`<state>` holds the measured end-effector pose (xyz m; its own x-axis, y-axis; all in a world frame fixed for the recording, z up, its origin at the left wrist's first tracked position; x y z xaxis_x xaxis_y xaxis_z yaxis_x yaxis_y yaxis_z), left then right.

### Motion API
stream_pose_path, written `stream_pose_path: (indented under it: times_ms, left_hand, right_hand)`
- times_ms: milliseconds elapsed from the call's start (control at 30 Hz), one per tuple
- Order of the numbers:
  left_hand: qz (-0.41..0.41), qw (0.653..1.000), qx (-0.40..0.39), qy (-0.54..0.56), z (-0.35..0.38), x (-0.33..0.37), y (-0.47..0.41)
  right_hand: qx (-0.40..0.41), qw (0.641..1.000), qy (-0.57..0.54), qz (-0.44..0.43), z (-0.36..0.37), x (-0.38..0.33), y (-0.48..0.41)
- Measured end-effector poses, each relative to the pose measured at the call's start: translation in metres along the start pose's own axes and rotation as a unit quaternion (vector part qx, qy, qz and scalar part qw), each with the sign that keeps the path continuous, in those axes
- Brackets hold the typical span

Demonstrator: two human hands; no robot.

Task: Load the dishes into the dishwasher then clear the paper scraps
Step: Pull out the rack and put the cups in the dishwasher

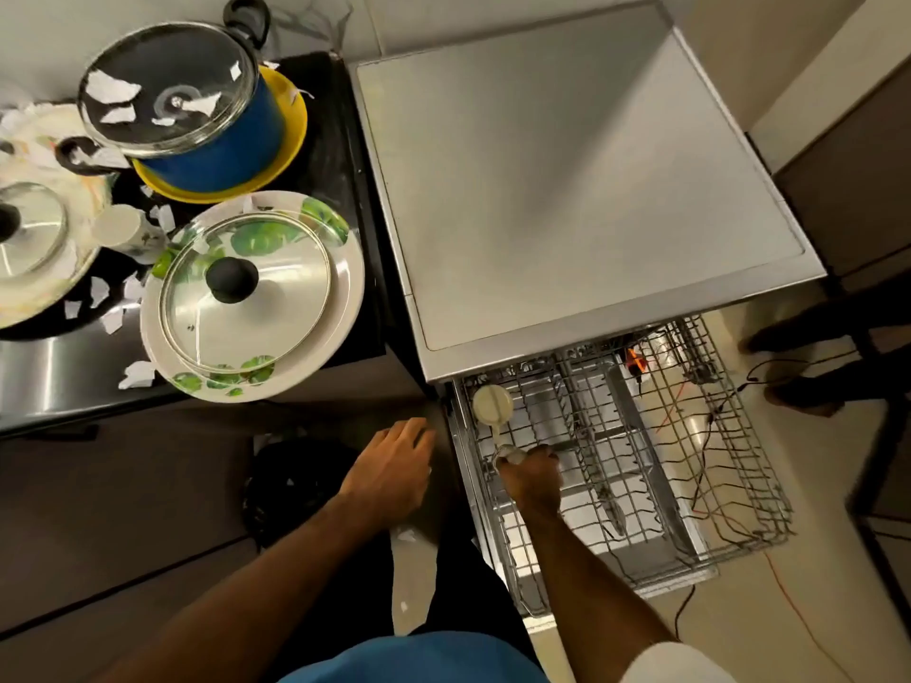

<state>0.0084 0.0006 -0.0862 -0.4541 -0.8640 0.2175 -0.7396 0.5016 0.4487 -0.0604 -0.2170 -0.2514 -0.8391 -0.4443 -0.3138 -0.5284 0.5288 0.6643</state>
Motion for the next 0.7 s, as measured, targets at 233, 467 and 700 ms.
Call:
stream_pose_path:
  times_ms: [233,467,700]
  left_hand:
    - [-0.003,1.000,-0.026,0.014,0.024,0.006,-0.003]
    - [0.010,0.999,-0.035,0.018,0.028,0.011,-0.007]
    - [0.024,0.999,-0.035,0.014,0.021,0.018,-0.014]
  right_hand:
    - [0.013,0.999,0.030,-0.023,0.007,-0.004,-0.015]
    - [-0.030,0.998,0.029,-0.039,0.030,-0.006,-0.028]
    - [-0.092,0.995,0.003,-0.032,0.021,0.008,-0.029]
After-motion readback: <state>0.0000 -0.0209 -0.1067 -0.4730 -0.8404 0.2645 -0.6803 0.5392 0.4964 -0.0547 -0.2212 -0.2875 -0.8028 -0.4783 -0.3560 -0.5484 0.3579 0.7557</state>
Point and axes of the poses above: each hand's wrist, its own y-axis away from the middle knuckle, its own z-axis out of the palm, x = y × z, the point moved 8 cm from there along -y, towards the middle knuckle, and after that the axes turned 2 degrees about y, right-handed, at the moved point
